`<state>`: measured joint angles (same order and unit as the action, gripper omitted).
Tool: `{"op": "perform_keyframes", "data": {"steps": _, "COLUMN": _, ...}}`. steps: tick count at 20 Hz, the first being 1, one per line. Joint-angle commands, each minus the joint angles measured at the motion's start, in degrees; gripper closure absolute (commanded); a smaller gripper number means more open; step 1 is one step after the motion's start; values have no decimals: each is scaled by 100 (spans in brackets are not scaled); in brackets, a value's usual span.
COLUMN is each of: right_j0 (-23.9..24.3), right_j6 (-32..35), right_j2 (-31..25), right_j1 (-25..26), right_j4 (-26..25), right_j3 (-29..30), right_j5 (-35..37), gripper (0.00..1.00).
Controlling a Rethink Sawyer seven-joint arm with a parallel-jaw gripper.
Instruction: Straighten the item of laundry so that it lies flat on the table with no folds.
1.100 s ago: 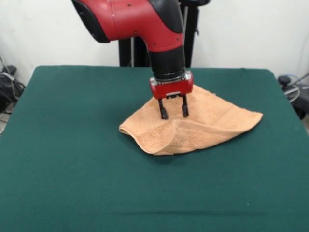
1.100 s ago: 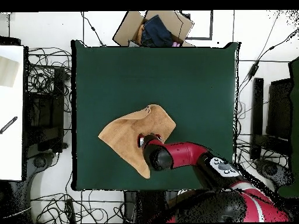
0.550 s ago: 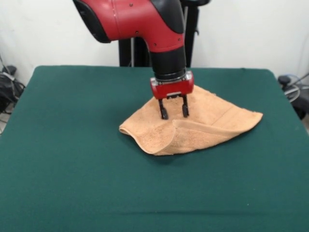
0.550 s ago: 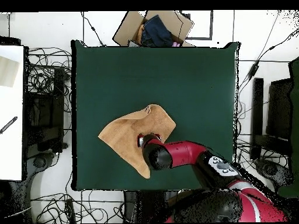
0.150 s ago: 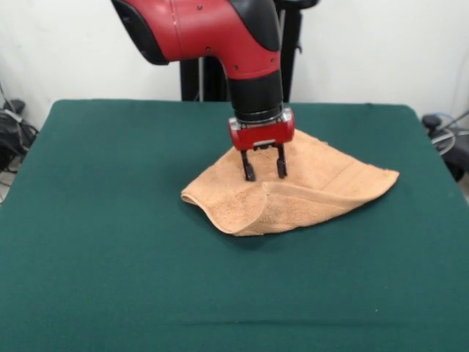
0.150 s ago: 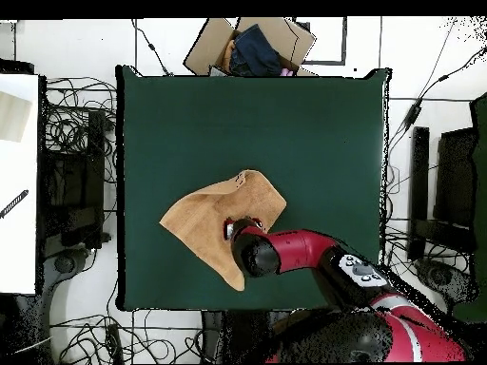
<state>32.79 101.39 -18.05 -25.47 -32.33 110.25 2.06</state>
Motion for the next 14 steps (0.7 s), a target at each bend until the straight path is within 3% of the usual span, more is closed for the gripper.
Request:
{"op": "perform_keyframes", "data": {"steps": 1, "right_j0": -594, "right_j6": 758, "right_j2": -465, "right_j1": 425, "right_j4": 481, "right_j3": -1103, "right_j5": -88, "gripper": 0}}
{"op": "perform_keyframes", "data": {"steps": 7, "right_j0": -619, "right_j6": 622, "right_j2": -621, "right_j1": -102, "right_j4": 784, "right_j3": -990, "right_j5": 593, "gripper": 0}}
{"op": "perform_keyframes", "data": {"steps": 14, "right_j0": -581, "right_j6": 527, "right_j2": -650, "right_j1": -99, "right_j4": 845, "right_j3": -961, "right_j5": 526, "gripper": 0}}
